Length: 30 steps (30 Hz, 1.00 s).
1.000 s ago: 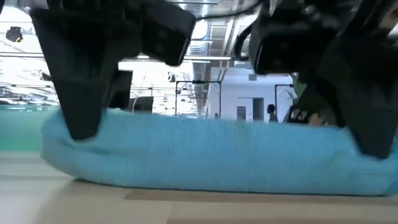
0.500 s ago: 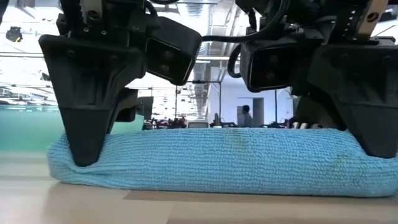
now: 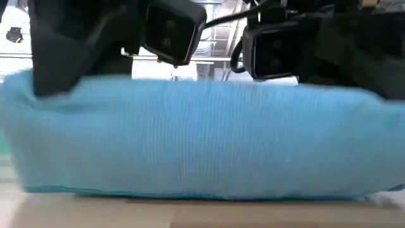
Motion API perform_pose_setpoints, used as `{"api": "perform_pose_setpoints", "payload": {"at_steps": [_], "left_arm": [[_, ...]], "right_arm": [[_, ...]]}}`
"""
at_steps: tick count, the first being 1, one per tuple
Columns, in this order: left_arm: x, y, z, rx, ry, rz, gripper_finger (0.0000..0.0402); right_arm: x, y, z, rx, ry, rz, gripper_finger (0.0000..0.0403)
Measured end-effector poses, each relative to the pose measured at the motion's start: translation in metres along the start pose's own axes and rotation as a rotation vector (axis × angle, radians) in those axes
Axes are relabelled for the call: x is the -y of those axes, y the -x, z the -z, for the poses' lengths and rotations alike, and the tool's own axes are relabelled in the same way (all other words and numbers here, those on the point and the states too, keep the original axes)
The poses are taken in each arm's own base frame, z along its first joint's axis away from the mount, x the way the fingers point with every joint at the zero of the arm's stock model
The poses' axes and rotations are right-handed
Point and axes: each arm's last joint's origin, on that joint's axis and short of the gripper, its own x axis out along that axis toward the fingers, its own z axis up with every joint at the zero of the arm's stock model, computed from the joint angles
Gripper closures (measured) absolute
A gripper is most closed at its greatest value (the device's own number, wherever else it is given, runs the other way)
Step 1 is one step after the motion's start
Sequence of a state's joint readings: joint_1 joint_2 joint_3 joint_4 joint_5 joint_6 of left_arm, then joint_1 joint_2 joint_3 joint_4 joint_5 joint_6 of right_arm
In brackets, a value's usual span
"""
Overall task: Roll microfiber towels into tight, uniform cylinder then place into a basket
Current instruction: Roll the blue towel
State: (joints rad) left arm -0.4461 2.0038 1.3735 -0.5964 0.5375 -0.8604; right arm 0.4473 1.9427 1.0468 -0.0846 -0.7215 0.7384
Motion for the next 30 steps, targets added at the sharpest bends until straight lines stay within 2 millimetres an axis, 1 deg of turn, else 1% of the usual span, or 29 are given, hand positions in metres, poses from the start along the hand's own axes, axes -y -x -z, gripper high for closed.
{"api": "perform_pose_setpoints", "payload": {"at_steps": [3, 5, 12, 16, 25, 30], "left_arm": [[0.004, 0.001, -0.001, 0.018, 0.008, 0.028, 0.0384], [0.003, 0.000, -0.001, 0.035, 0.016, 0.012, 0.0384], [-0.001, -0.001, 0.000, 0.089, 0.038, -0.074, 0.0384], [-0.003, -0.001, 0.000, 0.101, 0.044, -0.106, 0.0384], [-0.006, 0.000, 0.001, 0.142, 0.027, -0.173, 0.0384], [-0.010, -0.008, 0.002, 0.148, 0.058, -0.124, 0.0384]], "right_arm": [[-0.001, 0.000, 0.001, -0.024, 0.008, -0.028, 0.0376], [0.001, 0.002, -0.001, -0.020, 0.018, -0.022, 0.0379], [0.014, 0.009, -0.003, 0.016, 0.002, 0.072, 0.0377], [0.019, 0.010, -0.004, 0.019, -0.005, 0.094, 0.0381], [0.018, 0.008, -0.002, 0.010, -0.033, 0.114, 0.0382], [0.011, 0.000, 0.004, 0.002, -0.058, 0.121, 0.0377]]}}
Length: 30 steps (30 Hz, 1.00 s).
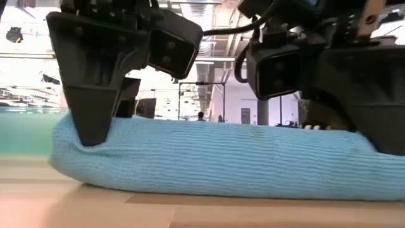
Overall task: Roll microfiber towels into tight, uniform cylinder then place into a basket
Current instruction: Roll the blue towel
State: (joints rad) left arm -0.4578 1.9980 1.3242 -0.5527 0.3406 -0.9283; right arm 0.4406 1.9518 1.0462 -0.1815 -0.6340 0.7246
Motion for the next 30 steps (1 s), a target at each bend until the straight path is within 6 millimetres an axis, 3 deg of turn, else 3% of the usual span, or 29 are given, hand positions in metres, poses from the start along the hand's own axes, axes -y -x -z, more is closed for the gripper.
{"api": "perform_pose_setpoints", "payload": {"at_steps": [7, 24, 30], "left_arm": [[0.007, -0.007, 0.000, 0.025, -0.017, 0.131, 0.0384], [-0.002, -0.007, -0.002, 0.171, -0.031, -0.045, 0.0383], [-0.002, -0.007, -0.002, 0.176, -0.035, -0.059, 0.0364]], "right_arm": [[-0.007, -0.008, 0.007, -0.014, 0.000, 0.011, 0.0381], [0.000, -0.003, 0.002, 0.078, -0.037, 0.112, 0.0379], [0.004, 0.000, 0.000, 0.101, -0.082, 0.131, 0.0381]]}}
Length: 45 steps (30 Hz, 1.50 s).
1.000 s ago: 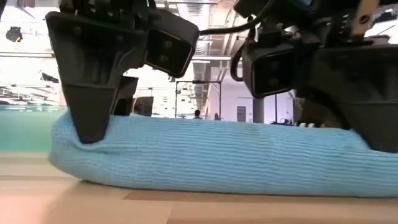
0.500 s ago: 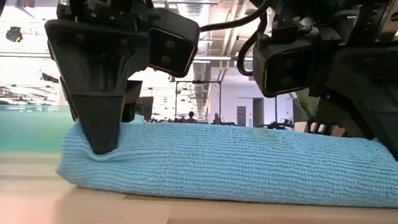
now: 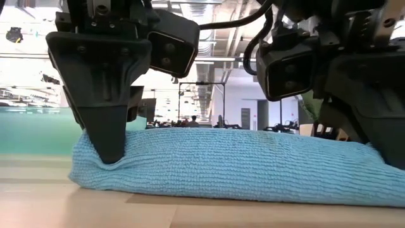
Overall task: Roll microfiber towels into tight, uniform cylinder then place into a basket
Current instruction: Roll the blue towel
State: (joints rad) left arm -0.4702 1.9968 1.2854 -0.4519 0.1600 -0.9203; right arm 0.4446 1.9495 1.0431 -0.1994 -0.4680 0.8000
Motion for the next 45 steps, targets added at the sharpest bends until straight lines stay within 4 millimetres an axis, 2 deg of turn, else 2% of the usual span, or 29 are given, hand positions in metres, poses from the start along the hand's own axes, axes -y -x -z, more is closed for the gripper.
{"api": "perform_pose_setpoints", "payload": {"at_steps": [14, 21, 26, 29, 33, 38, 41, 45], "left_arm": [[-0.001, 0.000, 0.000, -0.027, -0.082, 0.013, 0.0278], [0.001, 0.002, 0.003, -0.024, -0.097, 0.002, 0.0272], [0.001, 0.013, 0.017, -0.026, -0.118, -0.091, 0.0271], [0.008, 0.028, 0.025, 0.026, -0.131, -0.137, 0.0271], [0.021, 0.035, 0.038, 0.102, -0.189, -0.142, 0.0271], [0.055, 0.037, 0.054, 0.256, -0.450, 0.015, 0.0271], [0.067, 0.036, 0.052, 0.353, -0.570, 0.079, 0.0271], [0.061, 0.031, 0.038, 0.380, -0.578, 0.051, 0.0271]], "right_arm": [[0.001, 0.000, 0.000, 0.006, -0.008, 0.008, 0.0377], [0.000, 0.000, 0.000, 0.007, -0.012, 0.007, 0.0381], [0.001, 0.000, 0.000, 0.003, -0.014, 0.004, 0.0379], [0.001, 0.000, 0.000, 0.002, -0.014, 0.002, 0.0382], [0.001, 0.000, 0.000, 0.002, -0.015, 0.002, 0.0380], [0.001, 0.000, 0.000, 0.001, -0.015, -0.001, 0.0381], [0.001, 0.000, 0.000, 0.000, -0.015, -0.002, 0.0382], [0.001, 0.000, 0.000, 0.001, -0.019, -0.003, 0.0376]]}}
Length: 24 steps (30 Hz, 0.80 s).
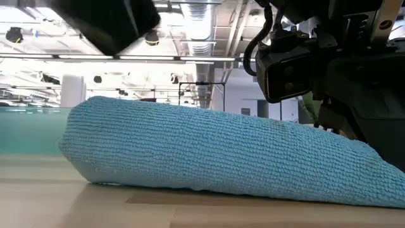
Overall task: Roll microfiber towels into tight, uniform cylinder then place into a basket
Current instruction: Roll the blue towel
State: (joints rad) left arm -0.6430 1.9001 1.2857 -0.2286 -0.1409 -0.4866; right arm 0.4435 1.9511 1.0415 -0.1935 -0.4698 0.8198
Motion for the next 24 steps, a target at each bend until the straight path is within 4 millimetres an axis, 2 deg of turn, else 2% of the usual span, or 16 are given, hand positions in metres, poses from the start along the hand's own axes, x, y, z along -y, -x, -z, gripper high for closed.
{"api": "perform_pose_setpoints", "payload": {"at_steps": [5, 9, 14, 24], "left_arm": [[-0.024, -0.019, 0.010, -0.054, 0.071, 0.049, 0.0271], [-0.037, -0.024, 0.018, -0.048, 0.133, -0.005, 0.0271], [-0.040, -0.024, 0.021, -0.047, 0.156, -0.070, 0.0271], [-0.046, -0.023, 0.029, -0.098, 0.318, -0.175, 0.0271]], "right_arm": [[-0.001, 0.000, 0.000, 0.001, 0.008, -0.002, 0.0382], [0.000, 0.000, 0.000, -0.001, 0.012, -0.006, 0.0379], [0.000, 0.000, 0.001, -0.006, 0.013, -0.002, 0.0379], [-0.001, -0.001, 0.001, -0.007, 0.005, -0.004, 0.0376]]}}
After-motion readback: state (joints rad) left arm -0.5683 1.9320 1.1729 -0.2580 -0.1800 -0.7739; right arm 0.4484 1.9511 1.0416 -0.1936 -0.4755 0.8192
